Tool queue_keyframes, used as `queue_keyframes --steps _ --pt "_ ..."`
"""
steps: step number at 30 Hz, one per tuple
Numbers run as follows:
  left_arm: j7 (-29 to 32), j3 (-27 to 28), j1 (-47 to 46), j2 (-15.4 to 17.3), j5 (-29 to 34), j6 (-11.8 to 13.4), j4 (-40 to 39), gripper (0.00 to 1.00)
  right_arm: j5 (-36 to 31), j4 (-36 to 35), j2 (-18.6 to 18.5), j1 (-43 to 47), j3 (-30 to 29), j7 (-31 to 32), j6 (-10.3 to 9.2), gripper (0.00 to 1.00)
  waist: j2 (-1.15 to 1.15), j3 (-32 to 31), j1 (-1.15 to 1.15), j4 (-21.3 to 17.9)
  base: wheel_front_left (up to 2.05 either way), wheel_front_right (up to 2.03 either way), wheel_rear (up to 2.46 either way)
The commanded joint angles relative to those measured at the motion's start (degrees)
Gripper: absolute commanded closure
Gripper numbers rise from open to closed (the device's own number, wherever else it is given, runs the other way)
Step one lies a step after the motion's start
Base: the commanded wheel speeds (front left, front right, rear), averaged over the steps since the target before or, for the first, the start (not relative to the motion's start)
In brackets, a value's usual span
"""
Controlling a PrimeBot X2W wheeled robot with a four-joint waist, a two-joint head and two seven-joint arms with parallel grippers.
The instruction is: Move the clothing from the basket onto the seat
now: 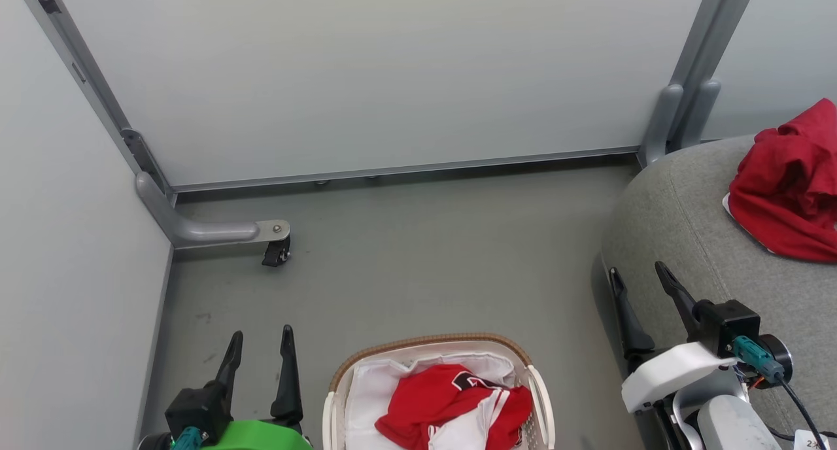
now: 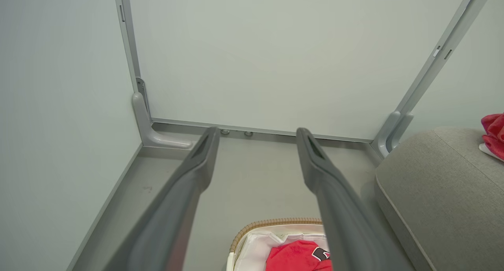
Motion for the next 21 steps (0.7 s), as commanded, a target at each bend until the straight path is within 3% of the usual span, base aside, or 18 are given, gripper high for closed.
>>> queue_keyframes --steps 1,21 --pt "0.1 0.1 0.5 0.1 0.1 -0.1 0.1 0.00 0.3 -0.2 -0.2 1.1 0.1 -0.1 -0.07 0.00 0.00 -0.1 0.01 0.1 0.00 0.00 0.00" --pt "0.1 -1.3 -1.4 0.1 -0.4 -0.2 0.4 0.00 -0.2 -2.2 -0.2 -0.7 -0.7 -0.1 -0.08 0.00 0.00 2.9 0.01 -0.3 0.00 0.00 0.00"
